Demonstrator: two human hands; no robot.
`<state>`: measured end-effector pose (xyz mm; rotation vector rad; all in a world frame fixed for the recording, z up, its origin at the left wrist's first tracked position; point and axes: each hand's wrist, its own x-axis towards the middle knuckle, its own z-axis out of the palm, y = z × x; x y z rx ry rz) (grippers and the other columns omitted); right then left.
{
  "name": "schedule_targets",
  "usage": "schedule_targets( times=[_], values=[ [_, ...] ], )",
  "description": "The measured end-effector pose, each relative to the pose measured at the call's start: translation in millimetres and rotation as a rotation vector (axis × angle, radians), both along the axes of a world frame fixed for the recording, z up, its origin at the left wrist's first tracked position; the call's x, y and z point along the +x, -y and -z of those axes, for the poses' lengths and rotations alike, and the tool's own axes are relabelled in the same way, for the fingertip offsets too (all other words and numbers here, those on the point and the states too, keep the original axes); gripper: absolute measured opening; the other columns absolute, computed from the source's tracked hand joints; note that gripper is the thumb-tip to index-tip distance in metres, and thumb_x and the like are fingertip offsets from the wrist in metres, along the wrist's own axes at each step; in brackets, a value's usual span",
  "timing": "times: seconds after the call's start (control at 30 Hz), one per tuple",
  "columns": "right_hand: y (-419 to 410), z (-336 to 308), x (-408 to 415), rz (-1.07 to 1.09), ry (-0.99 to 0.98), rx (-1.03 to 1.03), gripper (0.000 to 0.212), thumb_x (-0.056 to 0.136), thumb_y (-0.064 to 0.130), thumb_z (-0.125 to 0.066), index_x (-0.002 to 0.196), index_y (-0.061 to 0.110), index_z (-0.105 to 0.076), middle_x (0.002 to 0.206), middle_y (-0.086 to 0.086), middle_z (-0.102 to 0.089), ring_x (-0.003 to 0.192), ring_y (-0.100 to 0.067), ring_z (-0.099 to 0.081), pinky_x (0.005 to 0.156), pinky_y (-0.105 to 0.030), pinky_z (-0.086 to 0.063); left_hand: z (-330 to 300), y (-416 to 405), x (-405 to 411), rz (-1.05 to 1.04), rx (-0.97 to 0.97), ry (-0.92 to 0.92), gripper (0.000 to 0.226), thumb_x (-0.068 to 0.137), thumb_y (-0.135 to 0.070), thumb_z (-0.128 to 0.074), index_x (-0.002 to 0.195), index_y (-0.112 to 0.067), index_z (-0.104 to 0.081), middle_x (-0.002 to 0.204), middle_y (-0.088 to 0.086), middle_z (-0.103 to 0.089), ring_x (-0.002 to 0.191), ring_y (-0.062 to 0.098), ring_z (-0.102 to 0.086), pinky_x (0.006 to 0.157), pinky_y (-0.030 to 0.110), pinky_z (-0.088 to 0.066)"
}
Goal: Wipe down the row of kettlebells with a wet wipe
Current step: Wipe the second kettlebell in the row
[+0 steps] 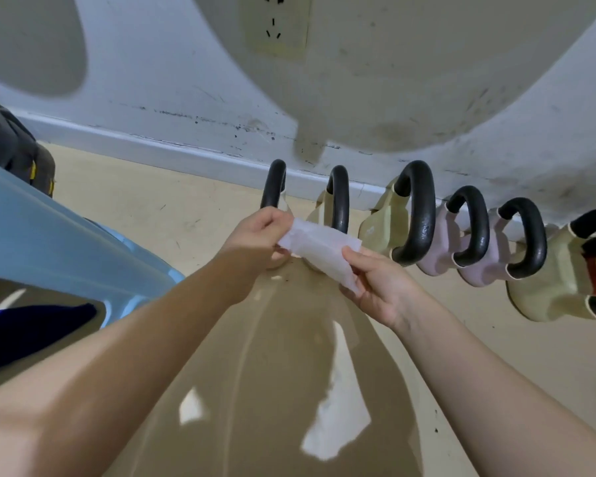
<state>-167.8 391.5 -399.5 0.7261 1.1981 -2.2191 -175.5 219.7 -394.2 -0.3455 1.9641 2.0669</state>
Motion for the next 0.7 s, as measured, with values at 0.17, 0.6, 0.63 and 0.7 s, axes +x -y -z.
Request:
schedule_targets(
  times=[0.17,0.6,0.63,0.7],
  values=[
    [-4.0,4.8,2.8,-0.033,0.013,-0.112,0.02,0.087,0.025,-0.055,0.073,0.01,-0.056,0.04,0.006,-0.047,0.032,-0.004,-0.043,0.035,-0.015,-0.035,6.6,-15.0,-4.8,-0.372,0.407,0.352,0.043,0.099,-0.02,-0.037,0.136,0.002,-0.039,0.13,0.019,-0.057,0.121,0.032,-0.055,0.095,0.038,-0.049],
    [-17.0,34.5,-22.7,0.213,-0.337,0.785,0.028,0.087,0.037,-0.045,0.065,0.022,-0.039,0.063,-0.004,-0.044,0.064,-0.023,-0.044,0.065,-0.035,-0.04,29.2,-61.5,-27.9,-0.006,-0.256,0.094,0.029,0.096,-0.014,-0.038,0.114,-0.008,-0.06,0.099,0.004,-0.063,0.093,0.017,-0.057,0.088,0.031,-0.047],
    [-14.0,32.2,-29.5,0.201,-0.355,0.854,0.027,0.089,0.038,-0.045,0.074,0.016,-0.041,0.065,-0.002,-0.044,0.067,-0.022,-0.045,0.069,-0.037,-0.042,29.0,-65.3,-32.0,0.024,-0.293,0.068,0.03,0.096,-0.017,-0.039,0.112,-0.009,-0.062,0.1,0.008,-0.064,0.095,0.019,-0.058,0.09,0.034,-0.047],
    [-11.0,27.1,-44.2,0.204,-0.354,0.98,0.026,0.095,0.036,-0.043,0.088,0.011,-0.039,0.067,0.003,-0.04,0.075,-0.021,-0.046,0.075,-0.035,-0.041,29.9,-69.2,-41.5,0.072,-0.334,0.037,0.032,0.092,-0.022,-0.038,0.1,-0.005,-0.064,0.092,0.015,-0.061,0.089,0.025,-0.056,0.083,0.036,-0.046]
  ],
)
